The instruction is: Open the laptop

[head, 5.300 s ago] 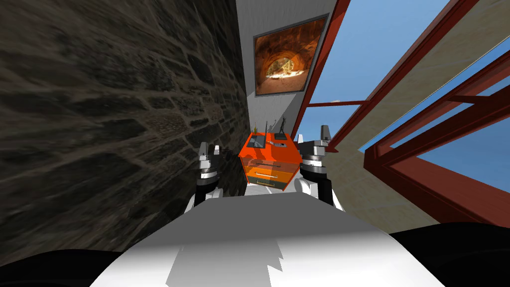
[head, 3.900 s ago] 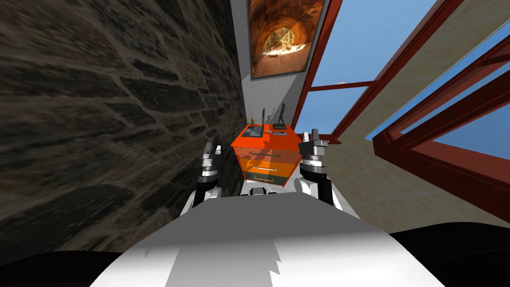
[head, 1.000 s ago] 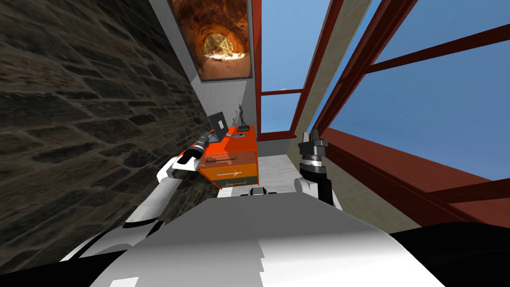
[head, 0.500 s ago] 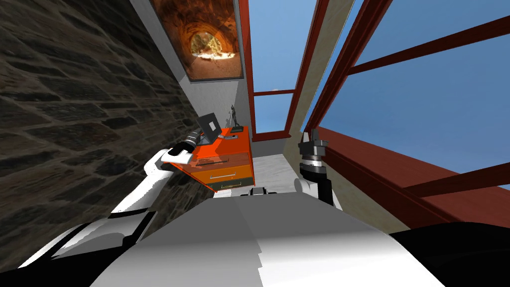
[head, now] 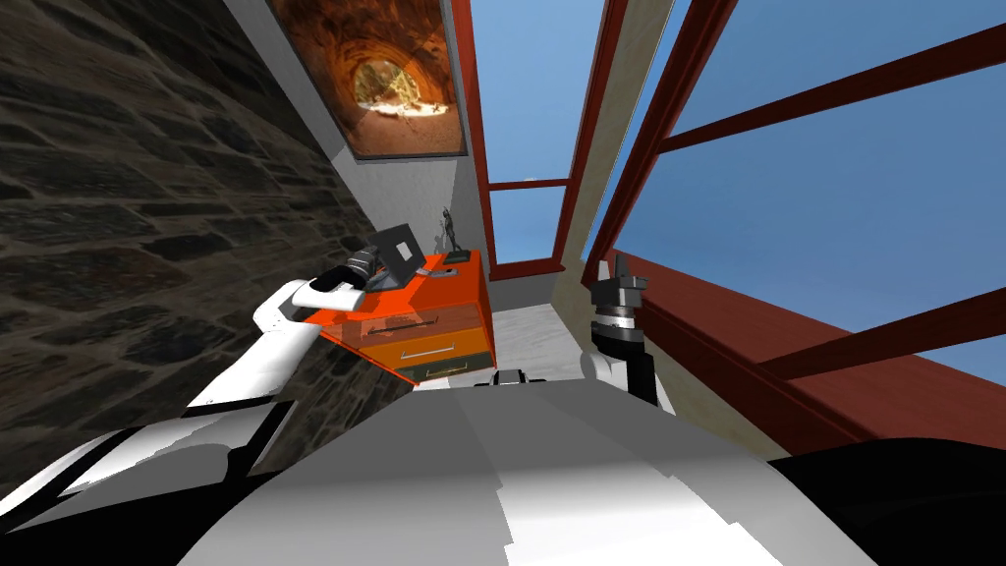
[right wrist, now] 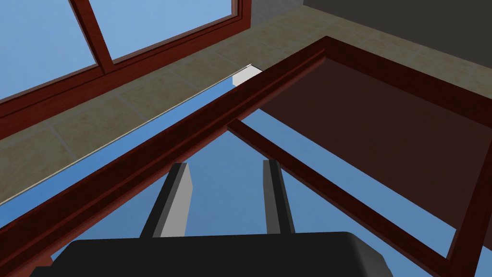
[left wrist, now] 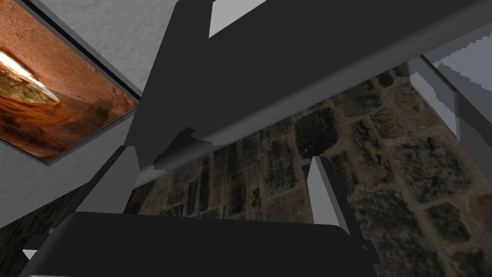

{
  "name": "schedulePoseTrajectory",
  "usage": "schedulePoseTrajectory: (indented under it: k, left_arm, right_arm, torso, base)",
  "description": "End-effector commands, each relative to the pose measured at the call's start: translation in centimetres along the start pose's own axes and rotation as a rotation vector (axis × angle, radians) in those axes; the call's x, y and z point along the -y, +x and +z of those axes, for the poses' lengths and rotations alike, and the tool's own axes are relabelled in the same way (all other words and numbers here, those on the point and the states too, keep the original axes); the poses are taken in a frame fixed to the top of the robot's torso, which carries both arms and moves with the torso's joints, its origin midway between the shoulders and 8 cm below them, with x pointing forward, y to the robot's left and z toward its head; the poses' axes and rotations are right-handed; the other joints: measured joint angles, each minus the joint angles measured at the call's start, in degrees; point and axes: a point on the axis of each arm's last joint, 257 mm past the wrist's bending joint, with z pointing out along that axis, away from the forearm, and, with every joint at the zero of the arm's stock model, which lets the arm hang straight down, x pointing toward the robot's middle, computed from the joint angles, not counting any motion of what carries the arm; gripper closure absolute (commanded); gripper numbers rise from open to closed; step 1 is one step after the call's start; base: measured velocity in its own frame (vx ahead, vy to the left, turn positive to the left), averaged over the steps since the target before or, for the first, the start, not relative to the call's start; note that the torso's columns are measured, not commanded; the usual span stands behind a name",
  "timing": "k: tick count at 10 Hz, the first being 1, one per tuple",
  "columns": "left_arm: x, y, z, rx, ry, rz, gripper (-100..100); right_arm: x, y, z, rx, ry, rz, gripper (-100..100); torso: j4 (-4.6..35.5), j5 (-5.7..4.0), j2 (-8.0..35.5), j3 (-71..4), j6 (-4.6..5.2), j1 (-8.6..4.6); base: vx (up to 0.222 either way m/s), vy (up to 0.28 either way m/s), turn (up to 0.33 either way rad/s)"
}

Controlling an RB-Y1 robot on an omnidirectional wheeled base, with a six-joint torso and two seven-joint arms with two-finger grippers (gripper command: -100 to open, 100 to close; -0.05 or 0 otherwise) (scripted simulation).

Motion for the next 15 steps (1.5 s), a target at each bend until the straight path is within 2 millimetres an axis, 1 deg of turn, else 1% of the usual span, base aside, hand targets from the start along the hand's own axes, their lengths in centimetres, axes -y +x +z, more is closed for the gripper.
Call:
schedulePoseTrajectory:
  k: [1,5,6,7,8,9,11,15]
  left_arm:
    - [-0.2,-4.0,0.6,0.057,-0.056,0.004,-100]
    - [0.1,-8.2,0.8,0.116,-0.104,-0.001,-100]
    - [0.2,-7.7,0.8,0.107,-0.094,0.0,-100]
    - [0.2,-7.8,0.8,0.108,-0.097,0.0,-100]
    - [0.2,-7.8,0.8,0.108,-0.097,0.0,100]
    - [0.0,-7.9,0.9,0.105,-0.115,-0.077,100]
    - [-0.2,-7.9,0.9,0.1,-0.131,-0.153,100]
    - [-0.3,-7.8,0.9,0.085,-0.163,-0.305,100]
  right_arm:
    - [0.0,0.0,0.0,0.0,0.0,0.0,0]
    - [0.0,0.0,0.0,0.0,0.0,0.0,0]
    - [0.0,0.0,0.0,0.0,0.0,0.0,0]
    - [0.0,0.0,0.0,0.0,0.0,0.0,0]
    - [0.0,0.0,0.0,0.0,0.0,0.0,0]
    - [0.0,0.0,0.0,0.0,0.0,0.0,0]
    - [0.0,0.0,0.0,0.0,0.0,0.0,0]
    - [0.0,0.0,0.0,0.0,0.0,0.0,0]
  torso:
    - [0.0,-0.04,0.0,0.0,0.0,-0.05]
    - [0.0,0.04,0.0,0.0,-0.03,0.12]
    - [0.0,0.02,0.0,0.0,-0.02,0.08]
    - [0.0,0.05,0.0,0.0,-0.02,0.15]
    - [0.0,0.05,0.0,0.0,-0.02,0.16]
    - [0.0,0.02,0.0,0.0,0.0,0.09]
    - [0.0,0.34,0.2,0.1,0.04,0.39]
    - [-0.2,0.23,-0.2,-0.2,0.0,0.21]
  base:
    - [0.017,-0.104,-0.071]
    - [0.015,-0.068,-0.049]
    - [0.01,-0.026,-0.006]
    - [0.002,-0.006,0.001]
    - [0.0,0.0,0.0]
    - [-0.027,0.061,-0.002]
    - [-0.023,0.107,-0.015]
    - [-0.021,0.089,-0.008]
